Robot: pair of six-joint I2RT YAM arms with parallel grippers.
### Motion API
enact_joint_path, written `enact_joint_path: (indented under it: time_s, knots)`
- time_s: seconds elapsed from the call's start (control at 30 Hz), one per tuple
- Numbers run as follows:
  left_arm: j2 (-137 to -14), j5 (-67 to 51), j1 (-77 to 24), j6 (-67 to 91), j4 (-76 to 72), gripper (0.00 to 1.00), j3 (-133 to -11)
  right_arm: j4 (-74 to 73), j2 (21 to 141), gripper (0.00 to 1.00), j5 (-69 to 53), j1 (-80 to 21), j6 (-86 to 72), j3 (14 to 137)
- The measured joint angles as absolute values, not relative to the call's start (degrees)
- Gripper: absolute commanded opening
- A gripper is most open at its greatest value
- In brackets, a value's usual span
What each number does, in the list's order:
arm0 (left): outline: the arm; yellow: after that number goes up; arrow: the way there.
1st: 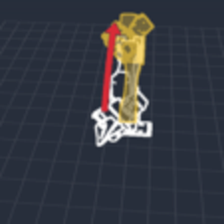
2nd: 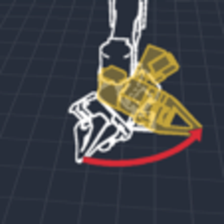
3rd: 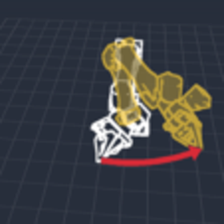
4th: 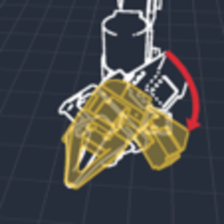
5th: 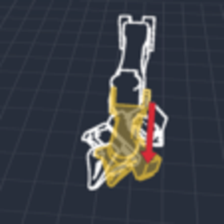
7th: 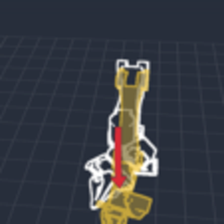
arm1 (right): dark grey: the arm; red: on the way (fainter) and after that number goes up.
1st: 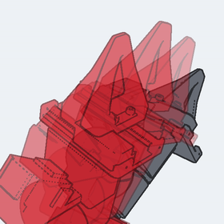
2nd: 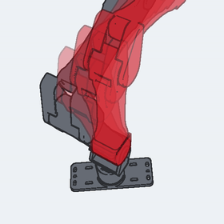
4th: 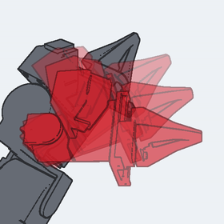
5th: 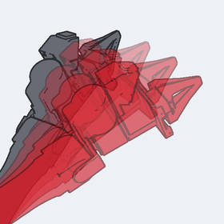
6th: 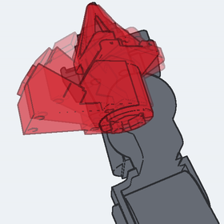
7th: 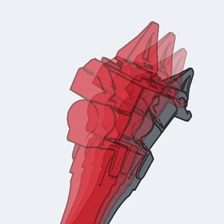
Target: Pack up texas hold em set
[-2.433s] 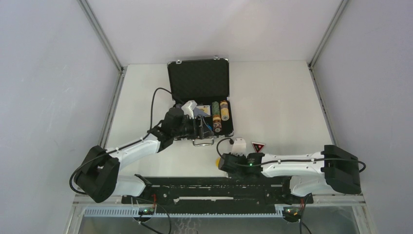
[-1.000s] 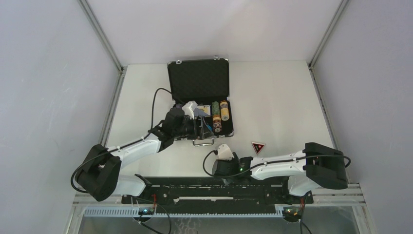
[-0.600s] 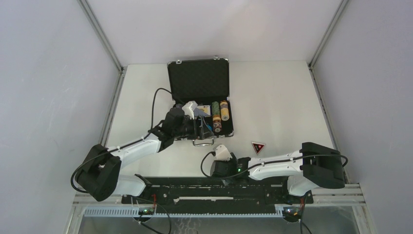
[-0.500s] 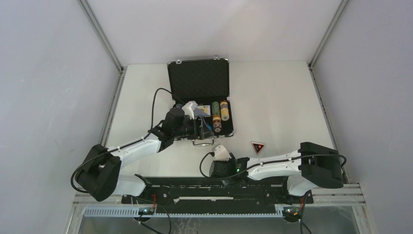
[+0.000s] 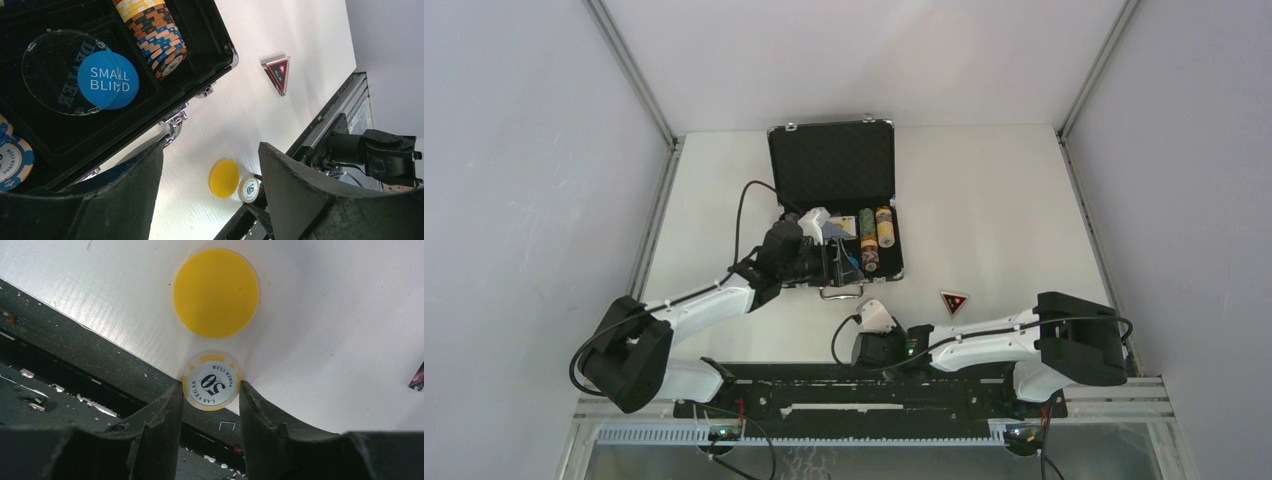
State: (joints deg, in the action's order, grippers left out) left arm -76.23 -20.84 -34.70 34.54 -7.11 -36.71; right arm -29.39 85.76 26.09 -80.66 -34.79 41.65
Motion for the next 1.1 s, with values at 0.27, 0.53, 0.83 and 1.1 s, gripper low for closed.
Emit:
enact_joint_path:
  time_s: [0.27, 0.53, 0.83, 1.1]
  knots:
    - [-76.23, -21.19, -34.7, 34.54, -7.11, 0.75, -36.71, -29.43, 85.84, 0.36, 26.5, -80.68, -34.92, 41.67]
    - [-76.23, -21.17, -34.7, 34.54, -7.09, 0.75, -36.71, -29.47, 85.84, 0.34, 26.7, -80.64, -35.03, 41.67]
    - [-76.23, -20.73, -34.7, 34.54, -6.11, 0.75, -36.71, -29.71, 85.49, 0.31, 26.26, -79.9, -35.05, 41.67]
    - [-76.25, -19.62, -34.7, 34.54, -5.41, 0.75, -36.71, -30.13, 84.25, 0.31, 25.71, -78.78, -35.46, 41.67]
